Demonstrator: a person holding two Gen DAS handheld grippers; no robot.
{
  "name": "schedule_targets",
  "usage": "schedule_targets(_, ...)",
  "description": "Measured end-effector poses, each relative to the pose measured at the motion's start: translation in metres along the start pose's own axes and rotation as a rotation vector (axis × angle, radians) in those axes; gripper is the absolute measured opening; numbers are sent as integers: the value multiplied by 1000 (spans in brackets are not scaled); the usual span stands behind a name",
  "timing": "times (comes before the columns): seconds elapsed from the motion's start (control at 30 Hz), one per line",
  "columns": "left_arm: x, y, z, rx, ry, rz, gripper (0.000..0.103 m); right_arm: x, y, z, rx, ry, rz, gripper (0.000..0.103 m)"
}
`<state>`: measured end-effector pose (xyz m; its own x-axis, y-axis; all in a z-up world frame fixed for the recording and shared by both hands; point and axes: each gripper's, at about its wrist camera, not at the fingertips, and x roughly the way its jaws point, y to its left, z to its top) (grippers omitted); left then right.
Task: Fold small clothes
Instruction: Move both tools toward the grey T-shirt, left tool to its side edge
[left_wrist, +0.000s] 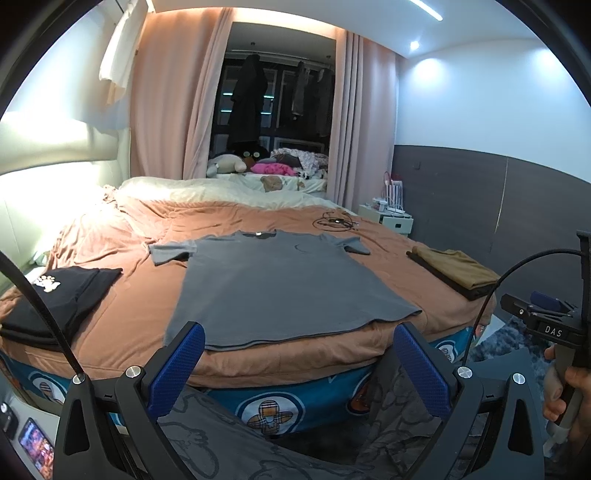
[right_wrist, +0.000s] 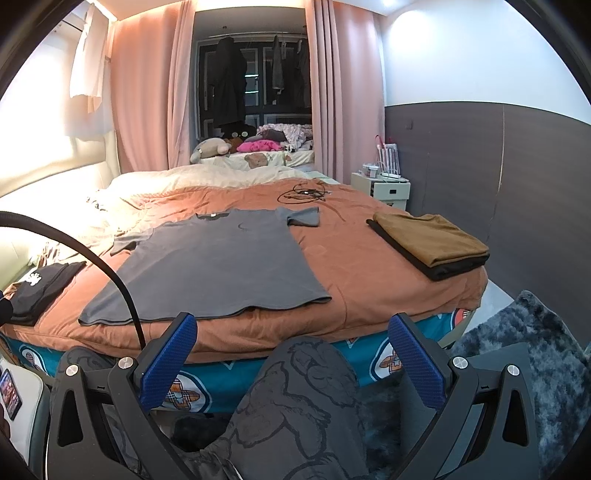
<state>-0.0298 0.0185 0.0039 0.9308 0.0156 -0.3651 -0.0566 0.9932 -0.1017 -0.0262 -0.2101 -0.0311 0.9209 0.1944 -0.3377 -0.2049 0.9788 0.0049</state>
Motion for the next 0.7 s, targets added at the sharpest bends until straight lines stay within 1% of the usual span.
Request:
schedule_targets(0.23,23,24,13,-18,11,32,103,31,10,19,-32,8,52,103)
schedule_targets(0.4,48,52,24,-59,22,64,103,69,15,38,-39,40,89,103)
schedule_targets(0.7,101,107,44,-137,67,135,103,145,15,77,-29,86,147,103)
